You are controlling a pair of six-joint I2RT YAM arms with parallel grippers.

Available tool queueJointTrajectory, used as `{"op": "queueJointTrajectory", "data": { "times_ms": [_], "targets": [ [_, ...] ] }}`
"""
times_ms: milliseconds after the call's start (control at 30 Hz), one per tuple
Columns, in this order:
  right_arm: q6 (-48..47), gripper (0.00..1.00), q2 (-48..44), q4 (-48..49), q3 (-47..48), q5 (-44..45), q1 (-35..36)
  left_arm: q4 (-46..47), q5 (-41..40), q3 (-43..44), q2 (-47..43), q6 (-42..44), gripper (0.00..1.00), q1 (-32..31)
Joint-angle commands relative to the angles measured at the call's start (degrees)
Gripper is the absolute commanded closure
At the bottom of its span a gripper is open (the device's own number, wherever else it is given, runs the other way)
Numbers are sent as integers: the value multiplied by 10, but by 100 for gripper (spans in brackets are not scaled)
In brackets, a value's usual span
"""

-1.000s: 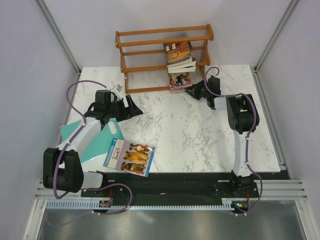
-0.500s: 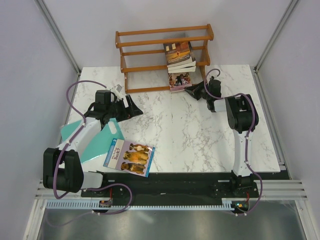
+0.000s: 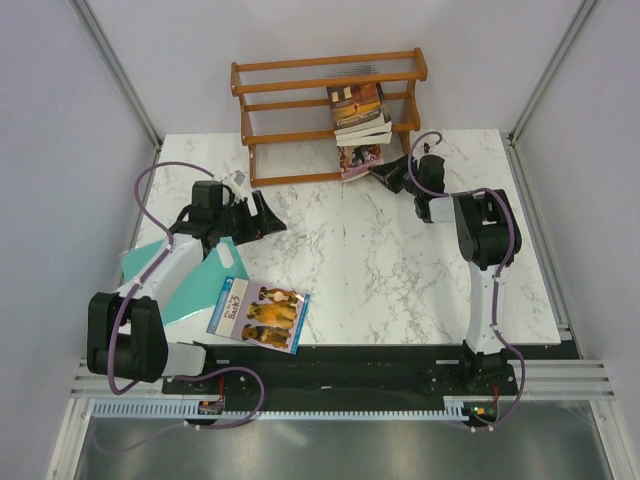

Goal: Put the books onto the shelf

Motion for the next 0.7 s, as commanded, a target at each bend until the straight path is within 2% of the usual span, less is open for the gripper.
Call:
{"op": "queueJointTrajectory", "data": {
  "times_ms": [0,200,667],
  "targets": [
    [-20,99,-45,41,20,-11,4,8,11,-2,1,19,11,3],
    [-19,100,-39,36,31,-10,2,9,13,-2,3,18,11,3],
    [30,100,52,39,99,-1,3,8,9,-4,-2,22,11,3]
  ]
}}
